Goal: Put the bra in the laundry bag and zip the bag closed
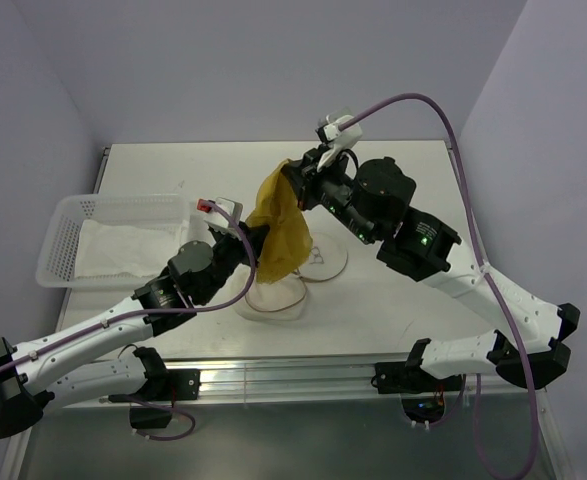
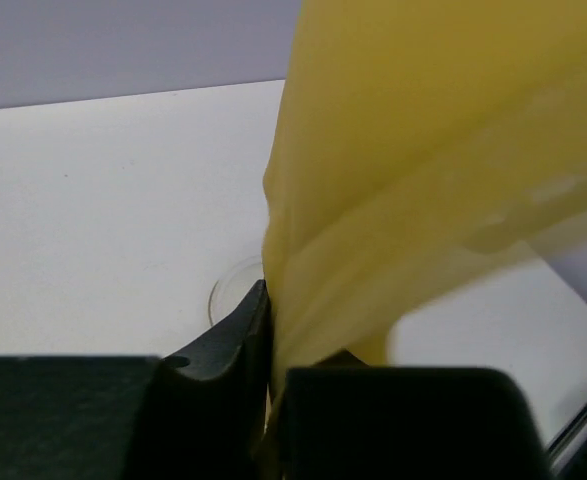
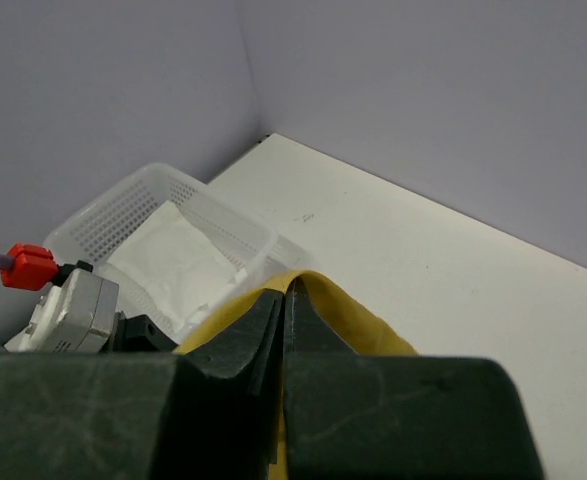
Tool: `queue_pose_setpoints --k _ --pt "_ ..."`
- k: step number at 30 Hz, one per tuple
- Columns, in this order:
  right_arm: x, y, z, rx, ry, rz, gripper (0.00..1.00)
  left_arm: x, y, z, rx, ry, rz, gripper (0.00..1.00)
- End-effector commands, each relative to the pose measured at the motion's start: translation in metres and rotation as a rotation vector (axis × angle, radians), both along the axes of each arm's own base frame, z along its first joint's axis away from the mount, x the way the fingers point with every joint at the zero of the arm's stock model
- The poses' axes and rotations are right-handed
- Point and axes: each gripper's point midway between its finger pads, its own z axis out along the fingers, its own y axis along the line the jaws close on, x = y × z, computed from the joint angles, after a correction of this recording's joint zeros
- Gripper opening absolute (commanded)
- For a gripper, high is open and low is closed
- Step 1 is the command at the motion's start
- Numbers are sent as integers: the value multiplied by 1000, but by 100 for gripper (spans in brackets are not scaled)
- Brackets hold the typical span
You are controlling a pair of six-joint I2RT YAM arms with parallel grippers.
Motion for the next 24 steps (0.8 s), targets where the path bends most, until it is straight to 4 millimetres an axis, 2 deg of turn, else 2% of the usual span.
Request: queue_pose_setpoints --k 1,4,5,7,8,9,10,11,12,13,14,16,17,19,20,22,23,24 --pt "-8 -16 24 83 -44 -24 0 -2 -2 21 -57 -38 -8 8" --pt "-13 -22 23 110 -51 -22 0 -3 0 28 -85 -43 -6 4" --pt "-13 -21 11 100 -40 -16 0 -3 0 30 -94 -43 -4 2" --pt "-22 -28 15 149 -54 2 0 -1 3 38 -115 -49 10 0" --pt "-22 -24 -5 131 -38 14 0 -1 3 42 -125 -53 10 0" --pt "-26 -25 -8 151 -34 28 0 0 4 45 -135 -51 10 0" --pt "-33 -31 -2 191 -54 46 0 3 5 51 -148 -53 6 0" --pt "-35 -28 -24 167 -33 61 0 5 6 55 -171 -42 6 0" --pt "-39 -28 -32 169 -20 79 0 8 7 53 -171 -27 4 0" --pt "-48 -34 -24 218 -45 105 0 14 11 57 -184 -24 0 0" --pt "-50 -32 -47 196 -16 115 0 16 13 58 -209 -10 -1 0" --pt "-63 -26 -64 195 21 191 0 25 20 61 -227 -4 -2 0" --pt "-71 -22 -82 170 49 239 12 26 22 63 -244 2 -6 0" --pt "-86 -13 -105 122 100 328 34 29 24 69 -250 -4 -9 0" --pt "-92 -10 -117 99 118 369 53 28 23 71 -244 -9 -16 0" --pt "-93 -13 -130 66 139 360 68 26 23 78 -244 -22 -29 0" --pt "-89 -21 -130 75 128 317 80 23 22 81 -247 -30 -41 0" --pt "-87 -23 -128 79 122 302 83 21 22 83 -247 -33 -49 0"
